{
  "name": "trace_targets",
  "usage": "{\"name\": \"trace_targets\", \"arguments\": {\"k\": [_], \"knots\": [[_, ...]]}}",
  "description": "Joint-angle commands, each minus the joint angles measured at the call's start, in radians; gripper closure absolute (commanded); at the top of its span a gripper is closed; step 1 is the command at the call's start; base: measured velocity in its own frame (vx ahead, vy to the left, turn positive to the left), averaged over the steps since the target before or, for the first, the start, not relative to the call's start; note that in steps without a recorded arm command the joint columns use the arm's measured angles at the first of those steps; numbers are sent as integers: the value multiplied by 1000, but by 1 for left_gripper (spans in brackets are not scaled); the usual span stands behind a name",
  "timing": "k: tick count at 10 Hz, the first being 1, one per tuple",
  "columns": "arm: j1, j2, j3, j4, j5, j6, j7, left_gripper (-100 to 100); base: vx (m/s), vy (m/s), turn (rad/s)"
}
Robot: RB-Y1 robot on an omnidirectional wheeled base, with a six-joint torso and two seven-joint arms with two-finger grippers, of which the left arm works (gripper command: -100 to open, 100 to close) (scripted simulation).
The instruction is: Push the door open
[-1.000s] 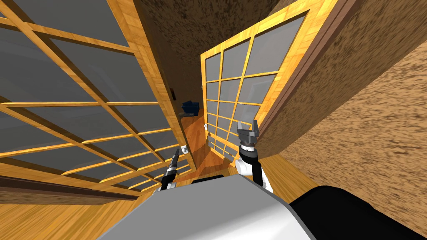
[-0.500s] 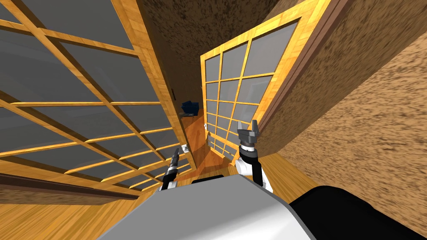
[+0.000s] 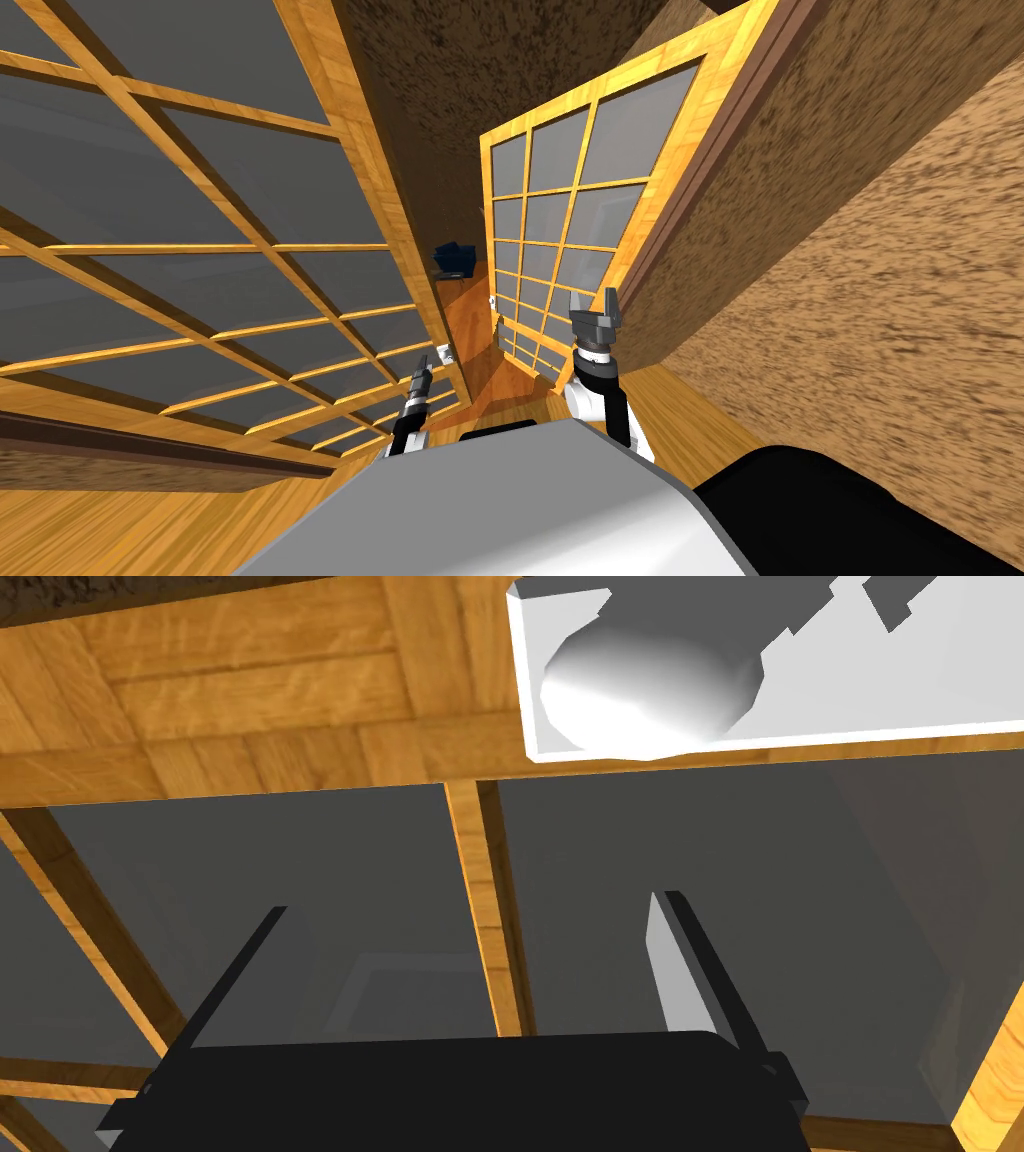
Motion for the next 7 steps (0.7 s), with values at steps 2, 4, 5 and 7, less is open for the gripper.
{"name": "trace_targets", "arguments": {"k": [2,4,5,7], "knots": [[-6,0,-21,7,41,3,69,-100,-30,9,-18],[-11,-1,-36,12,68,5,111,-100,-42,11,-26],[-15,-1,-51,17,96,7,147,-100,-36,9,-21],[-19,-2,-65,21,124,8,193,-100,-30,10,-18]]}}
